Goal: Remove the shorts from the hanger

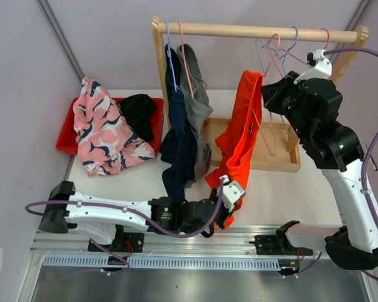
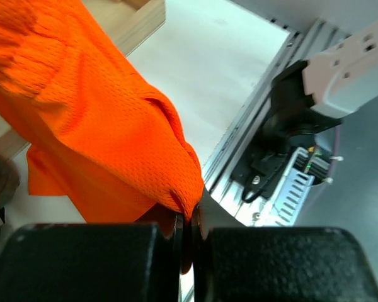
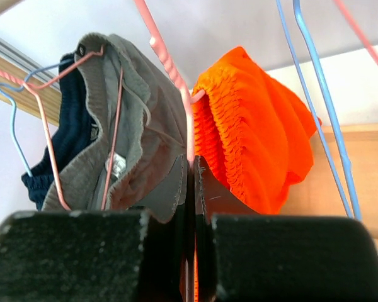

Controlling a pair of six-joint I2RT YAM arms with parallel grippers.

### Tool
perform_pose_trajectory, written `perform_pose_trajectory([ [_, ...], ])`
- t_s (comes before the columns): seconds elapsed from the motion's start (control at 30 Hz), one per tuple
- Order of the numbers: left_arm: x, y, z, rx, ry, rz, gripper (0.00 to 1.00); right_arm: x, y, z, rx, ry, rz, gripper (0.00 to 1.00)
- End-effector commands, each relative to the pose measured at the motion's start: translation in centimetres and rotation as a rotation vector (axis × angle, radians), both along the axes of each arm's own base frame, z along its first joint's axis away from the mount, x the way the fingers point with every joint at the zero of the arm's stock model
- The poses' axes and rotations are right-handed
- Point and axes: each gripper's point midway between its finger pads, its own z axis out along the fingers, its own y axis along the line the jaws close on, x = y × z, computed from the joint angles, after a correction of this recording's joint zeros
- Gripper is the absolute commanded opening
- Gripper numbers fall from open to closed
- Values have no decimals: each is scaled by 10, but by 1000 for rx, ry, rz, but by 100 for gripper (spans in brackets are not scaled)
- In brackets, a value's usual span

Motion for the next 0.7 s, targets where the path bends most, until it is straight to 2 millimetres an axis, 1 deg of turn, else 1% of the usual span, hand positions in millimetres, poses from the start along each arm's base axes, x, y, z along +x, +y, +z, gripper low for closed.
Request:
perform_pose_trajectory([
  [0.0,5,-14,8,-33,8,48,0,-18,-12,59,127,-155,-4,0],
  [0.03,18,-15,11,-33,0,81,0,-22,-11,56,146,-140,6,0],
  [0.1,37,-19,20,-34,-8,123,0,-35,-12,45,161,-98,27,0],
  [0.13,59,-15,27,-41,-17,177,0,-42,-9,38,171,-74,54,0],
  [0.17,71,-16,48,-77,-26,201,0,-44,-5,19,183,-14,67,0],
  [0.2,82,-15,54,-82,-32,222,0,-56,-6,16,198,-4,87,0],
  [0.23,106,-7,57,-69,-45,269,0,-63,-1,9,205,22,120,0],
  [0.27,118,-7,84,-117,-55,293,0,-69,-1,-2,213,60,129,0],
  [0.3,130,-6,84,-104,-61,314,0,-75,-1,-10,212,78,143,0],
  [0.33,154,3,95,-101,-67,360,0,-80,0,-13,213,91,156,0],
  [0.37,164,5,111,-120,-75,381,0,-84,-2,-18,205,106,156,0],
  [0.4,173,8,110,-106,-75,398,0,-87,-4,-15,203,97,160,0],
  [0.43,187,12,118,-104,-87,419,0,-89,-5,-12,199,90,159,0],
  [0.5,191,14,124,-108,-96,428,0,-90,-8,-4,177,76,159,0],
  [0.53,191,16,122,-101,-95,433,0,-88,-8,12,179,49,158,0],
  [0.57,189,16,122,-115,-80,429,0,-87,-9,17,167,42,156,0],
  [0.6,185,17,102,-85,-56,418,0,-85,-10,25,148,22,154,0],
  [0.63,177,18,106,-118,-33,405,0,-79,-9,41,146,-7,151,0],
  [0.67,171,19,105,-125,-23,394,0,-75,-7,48,136,-21,151,0],
])
